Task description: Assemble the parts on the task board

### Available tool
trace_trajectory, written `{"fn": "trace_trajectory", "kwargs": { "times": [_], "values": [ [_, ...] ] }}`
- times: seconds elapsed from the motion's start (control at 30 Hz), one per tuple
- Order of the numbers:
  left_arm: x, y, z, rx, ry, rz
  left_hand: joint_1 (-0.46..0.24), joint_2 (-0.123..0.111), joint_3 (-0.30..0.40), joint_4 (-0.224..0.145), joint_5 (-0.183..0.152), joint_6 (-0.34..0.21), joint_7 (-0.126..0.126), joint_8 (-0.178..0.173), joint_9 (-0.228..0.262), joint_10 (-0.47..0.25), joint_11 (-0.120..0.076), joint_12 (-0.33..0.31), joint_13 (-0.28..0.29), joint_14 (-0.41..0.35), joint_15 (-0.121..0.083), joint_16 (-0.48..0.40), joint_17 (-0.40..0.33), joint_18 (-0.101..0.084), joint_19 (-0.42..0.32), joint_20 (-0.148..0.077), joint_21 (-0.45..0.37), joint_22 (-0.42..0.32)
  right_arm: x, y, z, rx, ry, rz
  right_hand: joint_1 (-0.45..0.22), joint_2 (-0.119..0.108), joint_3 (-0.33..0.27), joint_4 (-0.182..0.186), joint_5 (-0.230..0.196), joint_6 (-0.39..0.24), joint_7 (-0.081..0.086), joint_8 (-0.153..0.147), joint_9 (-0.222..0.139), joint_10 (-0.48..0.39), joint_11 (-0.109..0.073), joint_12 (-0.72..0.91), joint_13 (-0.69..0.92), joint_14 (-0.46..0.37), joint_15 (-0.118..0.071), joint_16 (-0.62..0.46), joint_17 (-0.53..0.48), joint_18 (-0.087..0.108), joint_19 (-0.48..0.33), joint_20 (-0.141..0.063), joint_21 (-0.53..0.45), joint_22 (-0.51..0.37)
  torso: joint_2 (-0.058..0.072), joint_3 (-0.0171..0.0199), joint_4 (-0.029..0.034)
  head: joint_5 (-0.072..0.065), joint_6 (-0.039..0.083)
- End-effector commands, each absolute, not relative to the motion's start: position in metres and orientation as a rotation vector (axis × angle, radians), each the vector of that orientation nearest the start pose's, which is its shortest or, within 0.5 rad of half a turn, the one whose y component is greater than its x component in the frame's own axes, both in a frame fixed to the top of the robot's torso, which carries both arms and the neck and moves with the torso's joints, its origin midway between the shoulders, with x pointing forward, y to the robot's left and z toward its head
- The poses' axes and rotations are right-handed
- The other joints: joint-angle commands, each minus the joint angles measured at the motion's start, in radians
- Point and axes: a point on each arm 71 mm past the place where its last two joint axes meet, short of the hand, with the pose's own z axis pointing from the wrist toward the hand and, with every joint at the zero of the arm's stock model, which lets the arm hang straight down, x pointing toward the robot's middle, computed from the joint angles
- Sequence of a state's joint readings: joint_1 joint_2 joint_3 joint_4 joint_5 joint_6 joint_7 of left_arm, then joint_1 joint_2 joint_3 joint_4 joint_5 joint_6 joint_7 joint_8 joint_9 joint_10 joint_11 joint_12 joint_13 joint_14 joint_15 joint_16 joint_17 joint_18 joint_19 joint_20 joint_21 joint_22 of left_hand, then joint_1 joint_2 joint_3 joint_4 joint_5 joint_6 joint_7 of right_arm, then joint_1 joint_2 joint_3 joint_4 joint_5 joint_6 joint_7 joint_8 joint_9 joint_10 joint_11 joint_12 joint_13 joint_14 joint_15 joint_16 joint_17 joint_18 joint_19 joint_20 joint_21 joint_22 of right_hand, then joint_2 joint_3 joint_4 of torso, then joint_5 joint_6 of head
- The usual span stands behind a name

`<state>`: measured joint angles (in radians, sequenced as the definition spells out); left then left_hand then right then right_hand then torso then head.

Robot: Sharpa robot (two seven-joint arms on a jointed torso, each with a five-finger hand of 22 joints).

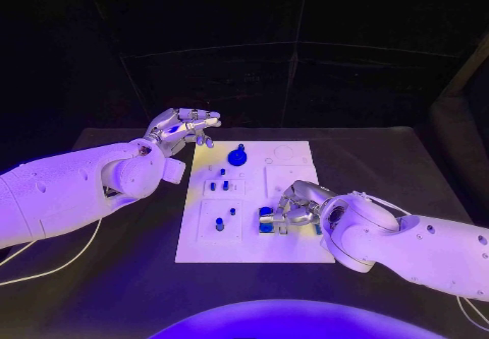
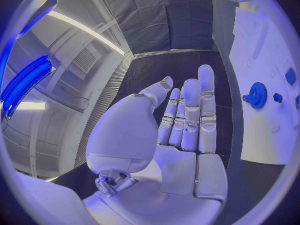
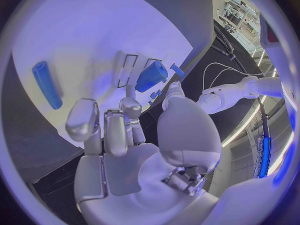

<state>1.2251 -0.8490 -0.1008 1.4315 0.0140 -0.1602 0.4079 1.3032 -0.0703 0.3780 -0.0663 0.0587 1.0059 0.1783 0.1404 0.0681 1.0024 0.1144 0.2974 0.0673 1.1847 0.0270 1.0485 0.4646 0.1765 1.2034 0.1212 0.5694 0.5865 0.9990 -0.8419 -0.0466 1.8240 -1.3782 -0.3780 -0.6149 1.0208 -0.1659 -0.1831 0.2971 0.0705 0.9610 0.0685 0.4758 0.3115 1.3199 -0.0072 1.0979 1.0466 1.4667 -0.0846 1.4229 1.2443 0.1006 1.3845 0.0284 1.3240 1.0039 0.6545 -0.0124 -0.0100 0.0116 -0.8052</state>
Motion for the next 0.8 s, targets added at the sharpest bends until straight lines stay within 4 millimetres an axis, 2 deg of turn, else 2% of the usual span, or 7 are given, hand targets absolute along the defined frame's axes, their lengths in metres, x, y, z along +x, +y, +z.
{"fn": "trace_trajectory", "kwargs": {
  "times": [0.03,0.17,0.3,0.6,0.8],
  "values": [
    [0.4998,0.2328,-0.1909,-1.100,1.472,-1.600,0.002,0.007,-0.005,0.000,-0.001,0.002,-0.004,0.003,0.001,-0.005,-0.002,0.005,0.001,-0.007,-0.001,0.001,-0.001,0.006,-0.002,0.002,-0.007,-0.001,0.3833,-0.1432,-0.2499,0.184,1.983,0.586,0.046,0.018,0.019,-0.003,0.020,-0.004,-0.001,-0.002,0.004,-0.001,-0.001,-0.004,0.003,0.046,0.008,-0.006,0.004,-0.001,-0.006,0.002,-0.004,0.003,0.000,-0.0003,0.0004,-0.002,0.000],
    [0.4998,0.2329,-0.1909,-1.100,1.472,-1.600,0.002,0.007,-0.005,0.000,-0.001,0.002,-0.004,0.003,0.001,-0.005,-0.002,0.005,0.001,-0.007,-0.001,0.001,-0.001,0.006,-0.002,0.002,-0.007,-0.001,0.3812,-0.1421,-0.2495,0.154,1.994,0.600,0.151,0.042,0.037,-0.015,0.056,0.000,-0.004,0.008,0.012,0.004,-0.004,-0.004,0.006,0.049,0.005,-0.004,0.013,-0.002,-0.003,0.000,-0.002,0.010,0.000,-0.0006,0.0011,-0.004,0.000],
    [0.4998,0.2330,-0.1909,-1.100,1.472,-1.599,0.002,0.007,-0.005,0.000,-0.001,0.002,-0.004,0.003,0.001,-0.005,-0.002,0.005,0.001,-0.007,-0.001,0.001,-0.001,0.006,-0.002,0.002,-0.007,-0.001,0.3810,-0.1408,-0.2498,0.126,1.999,0.599,0.217,0.054,0.038,-0.033,0.061,0.004,-0.006,0.016,0.020,0.008,-0.006,-0.001,0.011,0.050,0.004,-0.001,0.021,-0.004,0.000,-0.001,0.001,0.018,0.000,-0.0004,0.0000,-0.003,0.000],
    [0.5000,0.2320,-0.1910,-1.099,1.475,-1.602,0.002,0.007,-0.005,0.000,-0.001,0.002,-0.004,0.003,0.001,-0.005,-0.002,0.005,0.001,-0.007,-0.001,0.001,-0.001,0.006,-0.002,0.002,-0.007,-0.001,0.3860,-0.1392,-0.2515,0.108,1.978,0.561,0.288,0.092,0.041,-0.072,0.088,0.020,-0.012,0.038,0.034,0.015,-0.012,0.005,0.021,0.051,-0.001,0.000,0.028,-0.005,0.003,-0.006,0.003,0.025,0.000,-0.0009,0.0013,-0.005,0.001],
    [0.5000,0.2330,-0.1912,-1.101,1.474,-1.600,0.002,0.007,-0.005,0.000,-0.001,0.002,-0.004,0.003,0.001,-0.005,-0.002,0.005,0.001,-0.007,-0.001,0.001,-0.001,0.006,-0.002,0.002,-0.007,-0.001,0.3861,-0.1414,-0.2514,0.098,1.976,0.552,0.297,0.097,0.038,-0.080,0.098,0.019,-0.013,0.041,0.036,0.016,-0.013,0.005,0.023,0.052,-0.002,0.000,0.029,-0.005,0.004,-0.006,0.003,0.026,0.000,-0.0007,0.0008,-0.003,0.000]
  ]
}}
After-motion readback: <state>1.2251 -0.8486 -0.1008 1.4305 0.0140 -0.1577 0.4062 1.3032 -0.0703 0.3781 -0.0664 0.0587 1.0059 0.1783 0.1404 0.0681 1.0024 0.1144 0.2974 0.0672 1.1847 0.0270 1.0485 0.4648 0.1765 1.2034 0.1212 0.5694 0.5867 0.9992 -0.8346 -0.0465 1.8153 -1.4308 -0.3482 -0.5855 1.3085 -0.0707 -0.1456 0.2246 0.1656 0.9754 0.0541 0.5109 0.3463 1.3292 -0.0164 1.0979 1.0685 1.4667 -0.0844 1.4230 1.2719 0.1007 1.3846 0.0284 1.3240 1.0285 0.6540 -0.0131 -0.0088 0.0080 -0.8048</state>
